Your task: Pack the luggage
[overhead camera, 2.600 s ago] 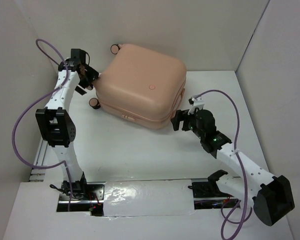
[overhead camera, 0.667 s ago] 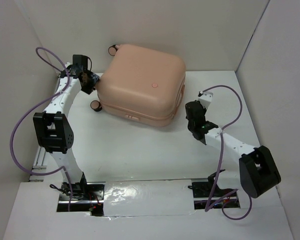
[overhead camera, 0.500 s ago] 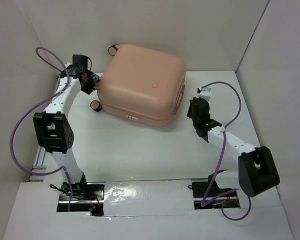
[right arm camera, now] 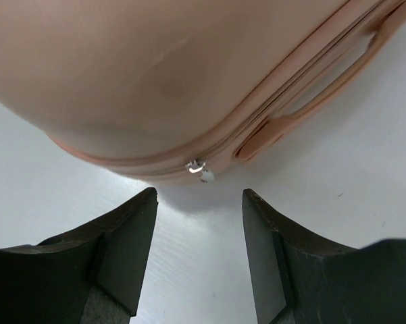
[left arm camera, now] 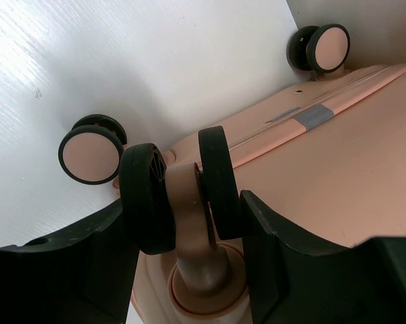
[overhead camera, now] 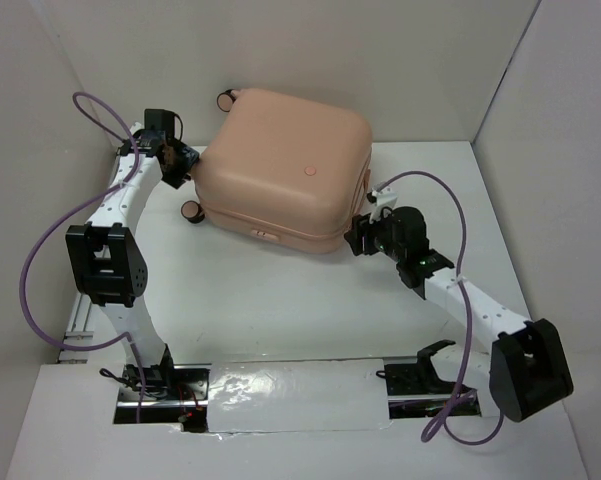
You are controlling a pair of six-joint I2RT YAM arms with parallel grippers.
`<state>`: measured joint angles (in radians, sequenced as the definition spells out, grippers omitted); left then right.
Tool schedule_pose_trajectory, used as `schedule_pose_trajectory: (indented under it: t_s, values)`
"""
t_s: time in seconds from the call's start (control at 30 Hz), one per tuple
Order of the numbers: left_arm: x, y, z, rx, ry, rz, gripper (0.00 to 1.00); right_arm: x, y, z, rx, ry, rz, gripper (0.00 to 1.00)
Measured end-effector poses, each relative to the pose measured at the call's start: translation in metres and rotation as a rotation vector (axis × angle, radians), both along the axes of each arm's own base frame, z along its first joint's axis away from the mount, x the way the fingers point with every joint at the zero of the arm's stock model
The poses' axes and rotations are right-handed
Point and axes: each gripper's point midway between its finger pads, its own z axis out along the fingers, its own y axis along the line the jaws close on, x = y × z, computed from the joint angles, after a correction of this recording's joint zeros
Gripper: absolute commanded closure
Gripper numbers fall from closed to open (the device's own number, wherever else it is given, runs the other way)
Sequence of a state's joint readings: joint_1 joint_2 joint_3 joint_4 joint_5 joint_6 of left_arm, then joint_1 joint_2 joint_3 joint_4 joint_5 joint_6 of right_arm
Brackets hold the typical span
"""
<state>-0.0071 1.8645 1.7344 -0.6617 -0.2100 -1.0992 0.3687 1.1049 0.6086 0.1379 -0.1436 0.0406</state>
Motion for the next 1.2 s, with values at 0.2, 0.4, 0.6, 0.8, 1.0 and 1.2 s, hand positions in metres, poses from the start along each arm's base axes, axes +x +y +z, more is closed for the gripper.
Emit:
schedule_pose_trajectory:
  t_s: [0.2, 0.4, 0.6, 0.8, 1.0, 1.2]
  values:
    - [0.001, 0.002, 0.000, 0.014, 0.005, -0.021, 1.00, -0.004, 0.007, -0.038, -0.067, 0.093, 0.079, 0.39]
    - [0.003, 0.003, -0.002, 0.027, 0.018, -0.036, 1.00, 0.004, 0.019, -0.043, -0.100, 0.096, 0.152, 0.39]
    - [0.008, 0.005, -0.001, 0.040, 0.021, -0.052, 1.00, 0.012, 0.024, -0.047, -0.122, 0.096, 0.175, 0.39]
    - [0.011, 0.006, 0.000, 0.047, 0.018, -0.057, 1.00, 0.013, 0.028, -0.046, -0.139, 0.081, 0.207, 0.46]
    - [0.014, 0.006, 0.000, 0.058, 0.011, -0.070, 1.00, 0.011, 0.034, -0.047, -0.174, 0.054, 0.269, 0.85]
    - [0.015, 0.006, 0.000, 0.061, 0.008, -0.073, 1.00, 0.013, 0.031, -0.049, -0.193, 0.054, 0.241, 1.00]
